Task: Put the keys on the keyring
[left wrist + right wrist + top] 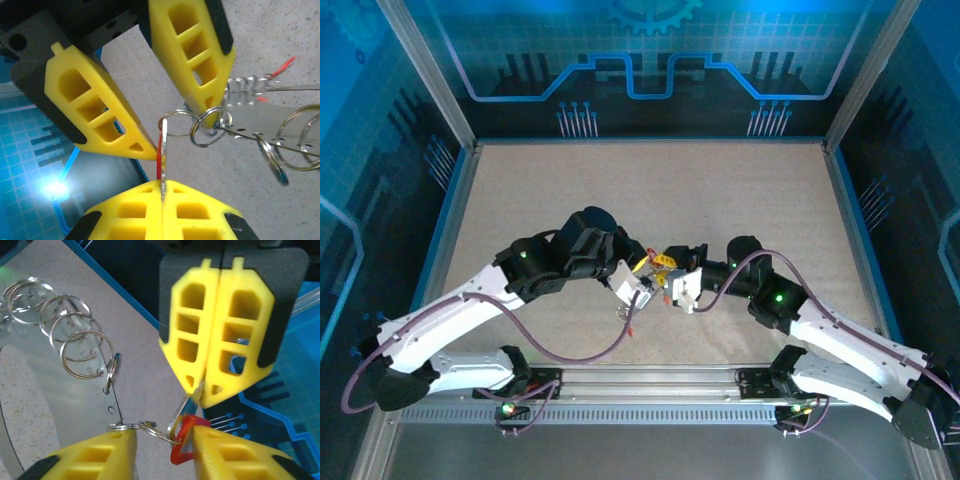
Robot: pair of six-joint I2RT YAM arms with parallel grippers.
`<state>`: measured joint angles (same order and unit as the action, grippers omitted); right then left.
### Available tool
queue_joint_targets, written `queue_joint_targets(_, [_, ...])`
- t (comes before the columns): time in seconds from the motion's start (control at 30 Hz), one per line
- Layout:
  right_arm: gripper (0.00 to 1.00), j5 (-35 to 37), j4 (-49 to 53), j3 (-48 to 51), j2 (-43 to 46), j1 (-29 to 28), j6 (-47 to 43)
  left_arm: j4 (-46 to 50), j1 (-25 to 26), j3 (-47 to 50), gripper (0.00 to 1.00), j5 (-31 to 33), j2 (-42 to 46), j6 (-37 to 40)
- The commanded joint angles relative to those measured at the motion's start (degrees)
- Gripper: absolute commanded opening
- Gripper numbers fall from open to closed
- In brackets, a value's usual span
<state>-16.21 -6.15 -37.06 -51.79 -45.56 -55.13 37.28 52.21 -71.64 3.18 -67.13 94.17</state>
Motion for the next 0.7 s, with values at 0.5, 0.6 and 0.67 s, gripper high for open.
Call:
queue_joint_targets(0.5, [0.7,3.02,-3.1,3.59,0.24,8.81,11.24,0.06,-2.1,-16.77,0.0,9.32,-8.15,24.37])
queue_joint_targets(0.6, [0.74,3.54,-2.69,4.93,1.11,9.9,13.37,1.04,-2.11,-19.74,0.0,11.83,-10.69,25.08])
queue_joint_targets(0.67, [0.75,4.02,-3.37,6.01,1.45,10.76,15.23,0.77,-2.11,-20.63,0.0,12.43,-12.12,26.02])
